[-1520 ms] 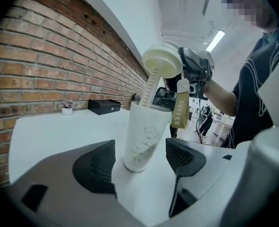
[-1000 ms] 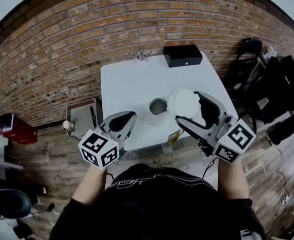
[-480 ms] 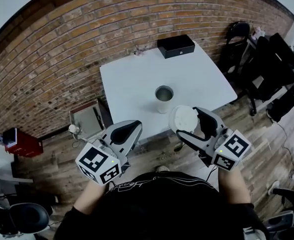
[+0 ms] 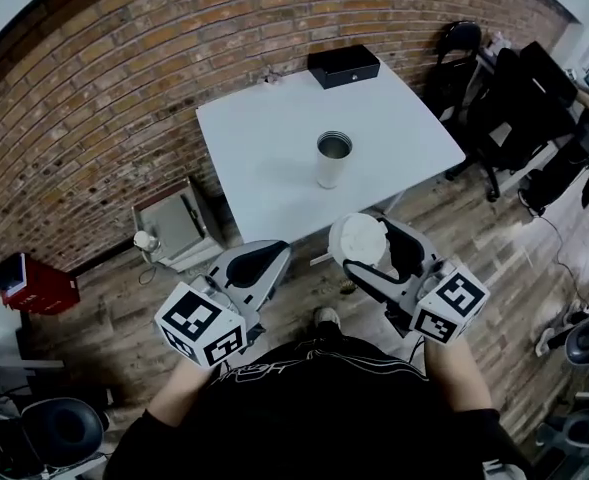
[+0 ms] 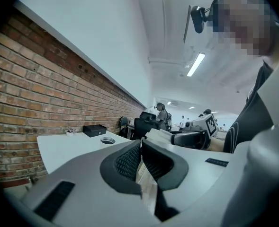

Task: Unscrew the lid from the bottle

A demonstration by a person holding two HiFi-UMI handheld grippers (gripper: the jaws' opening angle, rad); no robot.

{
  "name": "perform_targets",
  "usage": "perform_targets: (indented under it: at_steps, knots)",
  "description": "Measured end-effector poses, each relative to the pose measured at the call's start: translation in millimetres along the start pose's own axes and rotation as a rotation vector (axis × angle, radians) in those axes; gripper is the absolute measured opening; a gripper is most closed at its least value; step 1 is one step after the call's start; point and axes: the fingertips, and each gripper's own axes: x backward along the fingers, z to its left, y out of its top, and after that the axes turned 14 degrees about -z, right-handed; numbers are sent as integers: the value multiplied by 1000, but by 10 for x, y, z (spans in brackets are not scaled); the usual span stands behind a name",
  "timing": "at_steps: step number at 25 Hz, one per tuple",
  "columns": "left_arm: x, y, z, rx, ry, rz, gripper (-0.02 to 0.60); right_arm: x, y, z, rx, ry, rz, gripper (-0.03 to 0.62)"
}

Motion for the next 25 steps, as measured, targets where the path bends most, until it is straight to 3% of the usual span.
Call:
perform_targets:
  at_steps: [10, 25]
  knots:
    - [-141, 90, -178, -29, -60, 17, 35, 201, 144, -34, 34, -72, -21, 378]
    - [-454, -80, -19, -18, -59, 54, 35, 189, 176, -406, 32, -100, -31, 377]
